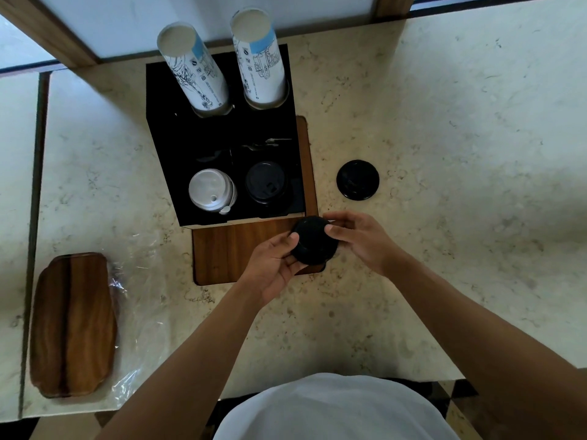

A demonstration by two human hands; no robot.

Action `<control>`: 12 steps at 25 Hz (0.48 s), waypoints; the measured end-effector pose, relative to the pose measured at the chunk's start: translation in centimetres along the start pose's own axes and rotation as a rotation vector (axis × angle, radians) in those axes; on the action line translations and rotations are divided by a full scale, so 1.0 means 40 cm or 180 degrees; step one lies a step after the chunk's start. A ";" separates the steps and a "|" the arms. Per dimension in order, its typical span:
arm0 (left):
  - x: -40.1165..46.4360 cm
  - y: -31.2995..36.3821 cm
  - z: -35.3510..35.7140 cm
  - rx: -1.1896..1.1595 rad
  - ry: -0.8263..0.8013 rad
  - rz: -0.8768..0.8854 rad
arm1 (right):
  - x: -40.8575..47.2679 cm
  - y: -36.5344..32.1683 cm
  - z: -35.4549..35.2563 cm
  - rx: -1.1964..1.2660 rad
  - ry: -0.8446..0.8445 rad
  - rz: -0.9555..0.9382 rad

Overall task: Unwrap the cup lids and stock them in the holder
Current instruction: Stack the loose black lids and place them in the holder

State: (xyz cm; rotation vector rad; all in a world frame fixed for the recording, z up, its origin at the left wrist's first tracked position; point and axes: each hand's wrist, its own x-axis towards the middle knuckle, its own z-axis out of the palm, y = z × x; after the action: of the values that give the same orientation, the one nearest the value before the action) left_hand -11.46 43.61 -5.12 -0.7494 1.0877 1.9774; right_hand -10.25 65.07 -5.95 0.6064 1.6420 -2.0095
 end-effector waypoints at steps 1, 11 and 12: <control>0.004 0.001 0.002 -0.0019 0.0038 -0.0001 | 0.008 -0.011 -0.007 -0.0197 0.0001 -0.0019; 0.013 0.004 -0.001 -0.0362 0.0346 -0.0205 | 0.148 -0.082 -0.113 -0.3515 0.1553 -0.0773; 0.010 0.005 -0.003 -0.0370 0.0362 -0.0194 | 0.151 -0.082 -0.111 -0.3499 0.1550 -0.0758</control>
State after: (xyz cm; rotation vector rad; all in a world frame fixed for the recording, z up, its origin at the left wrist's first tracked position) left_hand -11.83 43.55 -5.41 -0.9562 1.0094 1.9795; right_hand -16.83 69.51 -7.89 0.4752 2.8167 -0.7928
